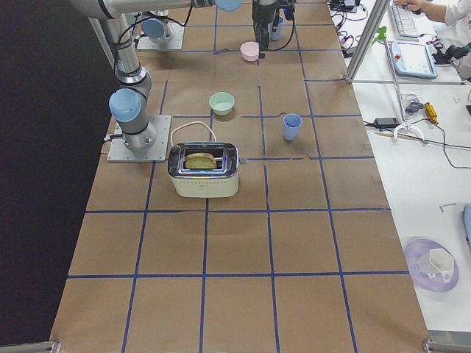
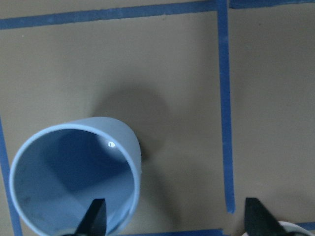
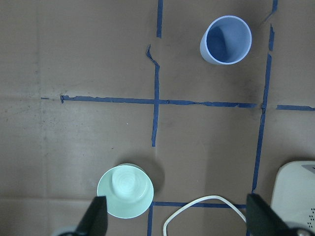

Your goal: Stack blue cups with both arms

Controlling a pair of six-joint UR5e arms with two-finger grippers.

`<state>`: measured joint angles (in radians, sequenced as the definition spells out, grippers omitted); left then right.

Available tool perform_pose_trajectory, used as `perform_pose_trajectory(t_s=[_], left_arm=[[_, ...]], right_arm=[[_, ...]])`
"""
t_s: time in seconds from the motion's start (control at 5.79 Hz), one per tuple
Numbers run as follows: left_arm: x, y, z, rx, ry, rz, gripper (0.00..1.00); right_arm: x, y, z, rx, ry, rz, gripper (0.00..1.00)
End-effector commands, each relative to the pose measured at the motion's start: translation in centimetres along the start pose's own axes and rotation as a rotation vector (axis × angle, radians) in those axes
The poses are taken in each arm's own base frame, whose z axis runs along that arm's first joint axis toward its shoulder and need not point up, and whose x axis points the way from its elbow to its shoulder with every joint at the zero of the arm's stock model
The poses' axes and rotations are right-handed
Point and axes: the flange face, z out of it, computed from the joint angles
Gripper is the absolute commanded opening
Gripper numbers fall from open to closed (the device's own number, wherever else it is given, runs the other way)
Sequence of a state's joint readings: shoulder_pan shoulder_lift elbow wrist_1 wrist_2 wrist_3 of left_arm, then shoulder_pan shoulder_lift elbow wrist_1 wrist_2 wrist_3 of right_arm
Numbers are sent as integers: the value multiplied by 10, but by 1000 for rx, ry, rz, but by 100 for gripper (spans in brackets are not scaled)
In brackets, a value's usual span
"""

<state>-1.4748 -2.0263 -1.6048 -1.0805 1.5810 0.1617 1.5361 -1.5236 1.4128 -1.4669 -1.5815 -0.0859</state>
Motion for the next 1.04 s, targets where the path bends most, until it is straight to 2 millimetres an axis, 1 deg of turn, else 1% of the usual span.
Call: perform_pose_trajectory(t_s=[0.0, 0.17, 0.35, 0.52, 0.69, 0.86], left_arm=[[-4, 0, 9, -13, 3, -6, 66], [-3, 0, 9, -13, 2, -4, 18], [-3, 0, 8, -12, 0, -6, 0], [-4, -1, 4, -4, -1, -6, 0], [-4, -1, -3, 6, -3, -4, 0], [3, -6, -16, 26, -6, -2, 0]], right_arm=[[17, -7, 3, 4, 7, -63, 100], [67, -13, 5, -1, 9, -71, 100], [139, -14, 12, -11, -7, -32, 100], [171, -25, 33, -38, -21, -44, 100], [177, -46, 51, -14, -28, -32, 100], [177, -70, 77, -7, -43, 10, 100]])
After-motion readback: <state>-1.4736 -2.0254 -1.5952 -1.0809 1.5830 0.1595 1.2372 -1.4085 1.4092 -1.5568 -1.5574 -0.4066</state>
